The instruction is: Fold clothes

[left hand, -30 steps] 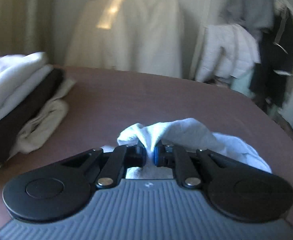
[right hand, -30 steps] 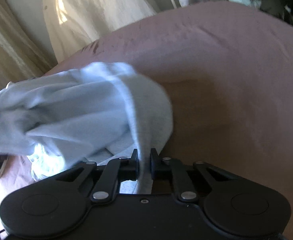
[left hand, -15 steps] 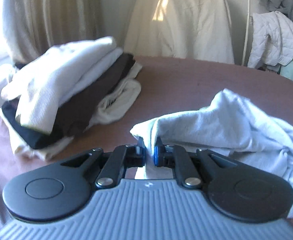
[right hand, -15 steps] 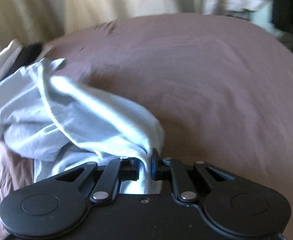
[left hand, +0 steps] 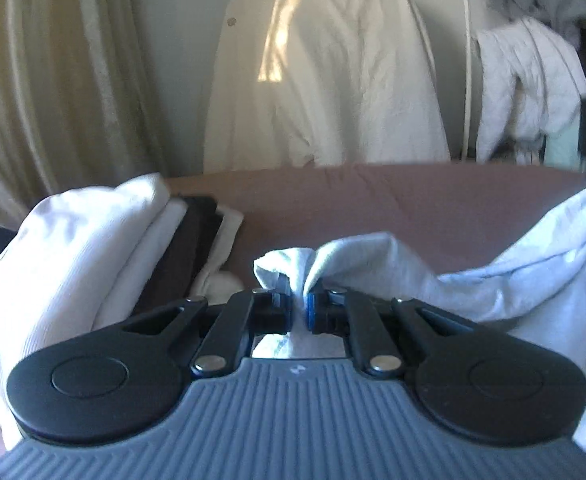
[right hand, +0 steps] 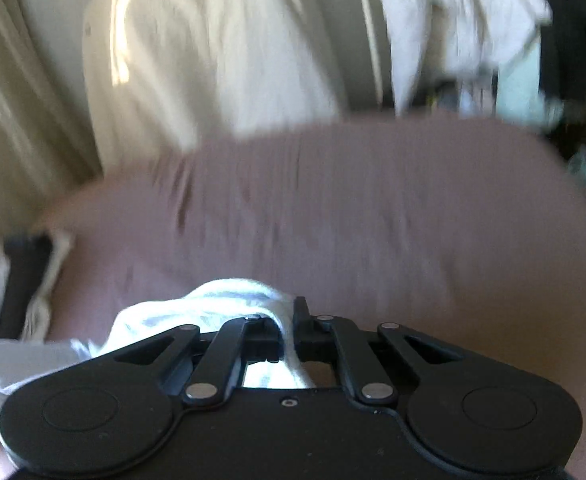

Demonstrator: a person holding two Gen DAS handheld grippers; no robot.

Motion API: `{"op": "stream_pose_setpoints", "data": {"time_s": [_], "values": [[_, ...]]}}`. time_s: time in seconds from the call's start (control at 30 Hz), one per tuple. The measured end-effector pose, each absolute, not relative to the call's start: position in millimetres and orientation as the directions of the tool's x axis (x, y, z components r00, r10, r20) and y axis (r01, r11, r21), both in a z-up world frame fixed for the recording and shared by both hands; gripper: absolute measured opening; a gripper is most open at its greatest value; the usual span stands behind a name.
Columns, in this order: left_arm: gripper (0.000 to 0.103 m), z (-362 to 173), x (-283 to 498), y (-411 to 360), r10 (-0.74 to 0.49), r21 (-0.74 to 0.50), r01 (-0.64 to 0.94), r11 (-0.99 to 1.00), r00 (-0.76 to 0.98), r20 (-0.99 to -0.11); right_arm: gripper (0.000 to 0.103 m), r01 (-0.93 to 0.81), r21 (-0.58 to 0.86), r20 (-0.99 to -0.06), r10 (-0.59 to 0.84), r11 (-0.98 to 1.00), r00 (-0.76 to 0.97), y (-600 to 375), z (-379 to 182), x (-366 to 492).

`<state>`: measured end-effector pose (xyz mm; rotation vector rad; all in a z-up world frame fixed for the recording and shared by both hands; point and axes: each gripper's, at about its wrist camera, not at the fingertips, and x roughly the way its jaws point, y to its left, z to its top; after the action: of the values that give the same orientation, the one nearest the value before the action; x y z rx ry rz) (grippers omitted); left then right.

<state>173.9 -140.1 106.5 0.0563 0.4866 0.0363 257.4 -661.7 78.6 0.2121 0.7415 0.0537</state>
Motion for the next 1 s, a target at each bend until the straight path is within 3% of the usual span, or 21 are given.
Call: {"op": "stream_pose_setpoints", "data": {"time_s": [0.07, 0.17, 0.23, 0.37, 0.43, 0.6, 0.67, 0.7, 0.8, 0.9, 1.0], "values": [[0.007, 141.4, 193.8, -138.8, 0.074, 0.064, -0.053, 0.997, 0.919, -0.387, 0.004, 0.021, 0.160, -0.566, 0.074, 0.987, 0.821, -663.2, 128.3, 263.7], [0.007, 195.5, 196.2, -135.2, 0.109, 0.028, -0.106, 0.994, 0.974, -0.201, 0.004, 0.016, 0.205, -0.390, 0.067, 0.979, 0.918, -670.5, 196.2, 257.6], [0.007, 219.6, 186.5, -131.2, 0.105, -0.029, -0.109, 0.994, 0.987, -0.124, 0.004, -0.006, 0.228, -0.272, 0.070, 0.974, 0.960, -674.5, 228.9, 233.9], [0.007, 217.5, 143.8, -135.0, 0.077, -0.006, -0.077, 0.997, 0.997, 0.009, 0.006, -0.008, 0.211, -0.162, 0.043, 0.977, 0.986, -672.2, 225.1, 175.0], [0.007, 193.7, 128.2, -137.5, 0.040, 0.031, -0.039, 0.999, 0.998, -0.053, 0.019, 0.021, 0.180, -0.199, 0.016, 0.983, 0.980, -671.3, 195.3, 153.4], [0.008, 75.3, 107.2, -125.5, -0.138, -0.131, 0.085, 0.988, 0.868, -0.478, 0.024, 0.183, 0.051, -0.534, -0.128, 0.982, 0.836, -691.7, 55.6, 115.1], [0.008, 18.2, 99.7, -128.6, -0.146, -0.134, 0.078, 0.988, 0.766, -0.627, 0.025, 0.297, 0.006, -0.664, -0.218, 0.955, 0.715, -702.7, -4.4, 101.1], [0.008, -5.1, 98.2, -130.8, -0.132, -0.125, 0.064, 0.990, 0.725, -0.676, 0.031, 0.335, 0.020, -0.709, -0.223, 0.942, 0.669, -707.0, -28.7, 93.1], [0.008, -54.7, 97.5, -131.3, -0.107, -0.128, 0.013, 0.992, 0.640, -0.761, 0.031, 0.346, 0.146, -0.757, -0.121, 0.927, 0.642, -707.5, -64.4, 74.9], [0.008, -53.3, 98.6, -128.9, -0.108, -0.149, -0.008, 0.989, 0.650, -0.752, 0.031, 0.240, 0.227, -0.731, 0.002, 0.944, 0.683, -680.8, -62.2, 75.2], [0.008, -46.4, 95.3, -129.4, -0.111, -0.140, 0.007, 0.990, 0.648, -0.753, 0.045, 0.089, 0.292, -0.685, 0.143, 0.952, 0.714, -642.7, -49.4, 90.7]]}}
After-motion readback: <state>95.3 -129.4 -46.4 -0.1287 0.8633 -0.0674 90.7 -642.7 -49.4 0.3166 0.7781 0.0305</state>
